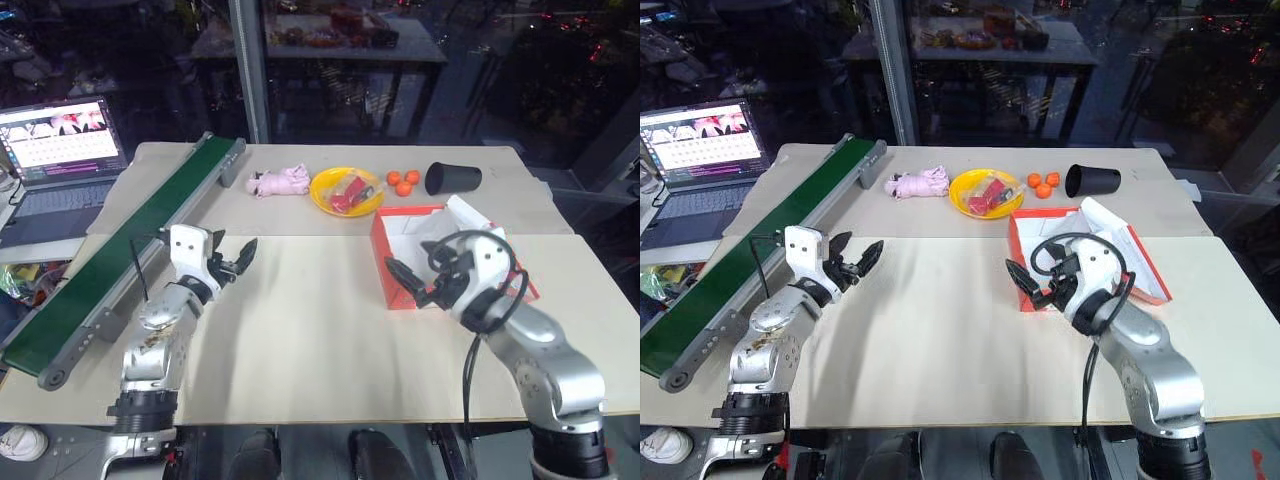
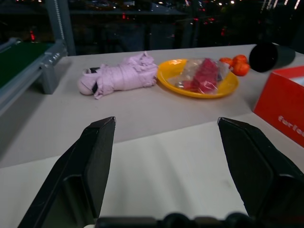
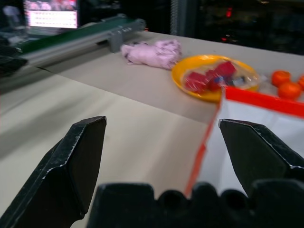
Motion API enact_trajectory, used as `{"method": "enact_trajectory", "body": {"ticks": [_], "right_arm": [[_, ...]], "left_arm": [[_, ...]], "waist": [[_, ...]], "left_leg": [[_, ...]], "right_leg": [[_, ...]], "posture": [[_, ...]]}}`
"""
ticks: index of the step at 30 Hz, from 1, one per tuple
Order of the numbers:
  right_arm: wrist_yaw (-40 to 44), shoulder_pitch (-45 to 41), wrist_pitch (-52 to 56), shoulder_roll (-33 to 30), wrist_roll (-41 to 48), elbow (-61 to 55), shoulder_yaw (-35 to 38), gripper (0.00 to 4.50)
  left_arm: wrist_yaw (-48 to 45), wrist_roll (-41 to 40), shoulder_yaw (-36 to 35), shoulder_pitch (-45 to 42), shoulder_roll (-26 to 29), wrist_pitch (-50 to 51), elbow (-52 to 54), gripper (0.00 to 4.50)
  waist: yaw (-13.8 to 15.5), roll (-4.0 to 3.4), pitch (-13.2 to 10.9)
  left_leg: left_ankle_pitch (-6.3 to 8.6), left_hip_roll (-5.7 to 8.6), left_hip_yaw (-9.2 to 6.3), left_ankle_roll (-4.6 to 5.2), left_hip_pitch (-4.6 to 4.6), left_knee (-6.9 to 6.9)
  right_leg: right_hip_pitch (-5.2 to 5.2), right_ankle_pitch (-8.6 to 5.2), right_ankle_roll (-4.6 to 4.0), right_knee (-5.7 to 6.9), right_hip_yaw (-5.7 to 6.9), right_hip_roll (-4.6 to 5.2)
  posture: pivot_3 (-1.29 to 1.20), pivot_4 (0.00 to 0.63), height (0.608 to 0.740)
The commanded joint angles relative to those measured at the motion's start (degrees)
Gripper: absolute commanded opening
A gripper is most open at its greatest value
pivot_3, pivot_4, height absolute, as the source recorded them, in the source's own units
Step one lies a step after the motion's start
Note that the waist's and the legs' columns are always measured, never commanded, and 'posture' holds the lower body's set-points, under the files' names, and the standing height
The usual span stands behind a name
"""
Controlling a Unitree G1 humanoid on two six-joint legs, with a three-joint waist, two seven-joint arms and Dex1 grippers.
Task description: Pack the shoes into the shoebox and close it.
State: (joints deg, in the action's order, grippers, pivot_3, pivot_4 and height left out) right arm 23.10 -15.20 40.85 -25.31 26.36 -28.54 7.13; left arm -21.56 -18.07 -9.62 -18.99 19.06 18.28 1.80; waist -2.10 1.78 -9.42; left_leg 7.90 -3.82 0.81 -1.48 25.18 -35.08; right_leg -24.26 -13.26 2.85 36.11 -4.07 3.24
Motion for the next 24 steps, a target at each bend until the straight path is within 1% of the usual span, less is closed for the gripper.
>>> {"method": "enact_trajectory", "body": {"ticks": [1, 5, 8, 12, 21, 24], "right_arm": [[0.56, -4.96, 0.8, -0.72, 1.05, 0.83, -0.25, 4.47], [1.09, -7.67, -0.53, -0.58, -0.56, 5.01, -1.01, 4.47], [1.03, -9.83, -2.71, -0.82, -4.22, 9.92, -3.78, 4.47], [1.47, -11.35, -3.87, -0.87, -6.52, 13.68, -5.6, 4.47], [2.66, -13.57, -4.32, 1.34, -6.96, 16.22, -6.5, 4.47], [4.4, -14.02, -4.92, 2.5, -6.88, 16.41, -8.22, 4.47]], "left_arm": [[1.42, -0.88, -1.04, -1.35, 0.2, 1.71, 4.26, 3.65], [2.66, -0.56, -1.0, -0.94, -0.1, 2.84, 5.77, 3.65], [3.24, -0.21, -0.9, 0.19, 0.18, 3.52, 7.32, 3.65], [3.71, -0.16, -1.01, 1.48, 0.36, 4.23, 8.99, 3.65], [4.62, 0.0, -1.51, 2.67, 0.87, 5.42, 10.76, 3.65], [5.49, -0.34, -3.63, 2.78, 1.77, 5.94, 10.28, 3.65]], "waist": [[-0.02, 0.0, 0.0], [0.21, 0.01, 0.0], [0.23, 0.01, -0.01], [0.22, 0.01, 0.0], [0.18, 0.01, 0.0], [0.02, 0.01, 0.0]], "left_leg": [[0.0, 0.0, 0.0, 0.0, 0.04, 0.0], [0.0, 0.01, -0.03, 0.0, 0.04, -0.01], [-0.01, 0.01, -0.03, 0.01, 0.04, -0.1], [-0.01, 0.01, -0.02, 0.01, 0.04, -0.14], [-0.02, 0.01, -0.02, 0.01, 0.04, -0.15], [-0.02, 0.0, -0.02, 0.02, 0.04, -0.14]], "right_leg": [[-0.03, 0.01, 0.0, 0.0, -0.01, 0.0], [0.0, 0.01, 0.0, 0.0, 0.01, 0.0], [0.01, 0.03, 0.04, 0.01, 0.01, 0.0], [0.0, 0.08, 0.07, 0.03, 0.0, 0.0], [0.0, 0.1, 0.05, 0.04, 0.0, -0.01], [0.0, 0.12, 0.01, 0.04, 0.0, -0.02]], "posture": [[0.0, 0.15, 0.74], [0.0, 0.15, 0.74], [0.0, 0.15, 0.74], [0.0, 0.15, 0.74], [0.0, 0.15, 0.74], [0.0, 0.15, 0.74]]}}
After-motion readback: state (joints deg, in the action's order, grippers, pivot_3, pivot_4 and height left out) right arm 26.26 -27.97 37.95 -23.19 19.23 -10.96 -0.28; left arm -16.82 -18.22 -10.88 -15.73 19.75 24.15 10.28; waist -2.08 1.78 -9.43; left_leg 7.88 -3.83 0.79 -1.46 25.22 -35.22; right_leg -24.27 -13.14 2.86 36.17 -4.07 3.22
